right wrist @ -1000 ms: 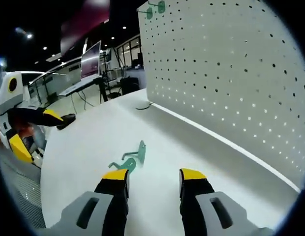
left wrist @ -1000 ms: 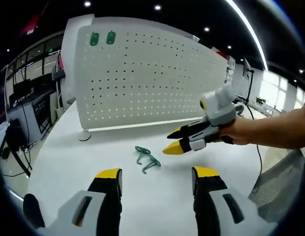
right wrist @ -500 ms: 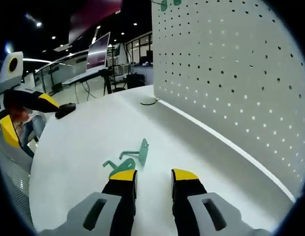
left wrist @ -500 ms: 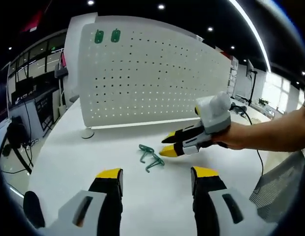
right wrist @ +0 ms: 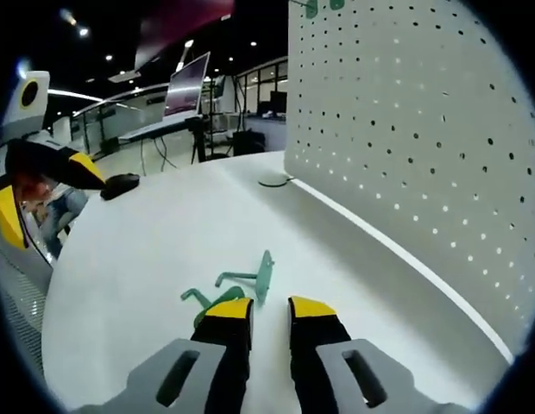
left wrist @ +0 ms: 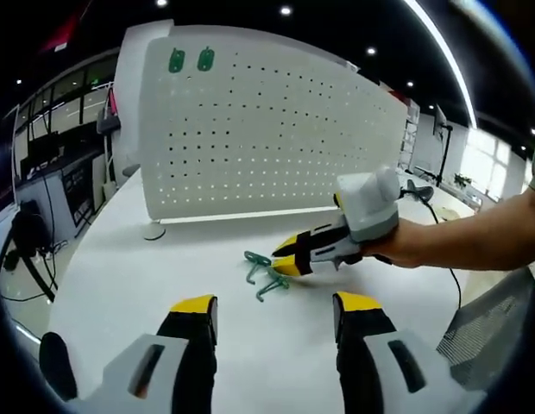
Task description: Insert the hook assembly into the mounting plate slot until the hook locks in place.
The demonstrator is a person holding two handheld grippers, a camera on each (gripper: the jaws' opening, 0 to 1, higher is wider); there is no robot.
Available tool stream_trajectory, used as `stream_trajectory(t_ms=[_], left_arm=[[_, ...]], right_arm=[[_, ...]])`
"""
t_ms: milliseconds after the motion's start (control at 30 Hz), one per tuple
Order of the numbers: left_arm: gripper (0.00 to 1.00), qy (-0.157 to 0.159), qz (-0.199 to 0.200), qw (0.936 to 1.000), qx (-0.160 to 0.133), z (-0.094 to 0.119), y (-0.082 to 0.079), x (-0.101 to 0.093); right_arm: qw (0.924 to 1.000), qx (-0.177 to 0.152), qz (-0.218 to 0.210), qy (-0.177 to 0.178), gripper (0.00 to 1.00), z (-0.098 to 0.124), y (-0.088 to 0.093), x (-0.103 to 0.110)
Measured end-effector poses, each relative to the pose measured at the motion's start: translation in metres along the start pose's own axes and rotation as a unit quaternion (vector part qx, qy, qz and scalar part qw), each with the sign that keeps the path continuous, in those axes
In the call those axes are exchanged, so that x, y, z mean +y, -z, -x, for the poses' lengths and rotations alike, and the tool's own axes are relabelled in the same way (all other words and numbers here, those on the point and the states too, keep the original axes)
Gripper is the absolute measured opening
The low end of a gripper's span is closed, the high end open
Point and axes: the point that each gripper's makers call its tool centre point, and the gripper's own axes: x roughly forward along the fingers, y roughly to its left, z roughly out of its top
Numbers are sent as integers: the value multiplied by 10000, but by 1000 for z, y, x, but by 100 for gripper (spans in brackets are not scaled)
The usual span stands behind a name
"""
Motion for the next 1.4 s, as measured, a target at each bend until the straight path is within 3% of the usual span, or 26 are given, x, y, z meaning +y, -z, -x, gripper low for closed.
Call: stream_trajectory(t_ms=[333,867,1400], left_arm=[[54,8,20,10000,26,0,1,0],[53,14,16,10000,34,0,1,0],[52,60,-17,10000,52,0,1,-3]], right_arm=[[9999,-93,135,-36,6,-6,-1,4],[9995,-134,-290,32,2,-4,1,3],[9996,-198,-173,96,1,7,-13,-2]])
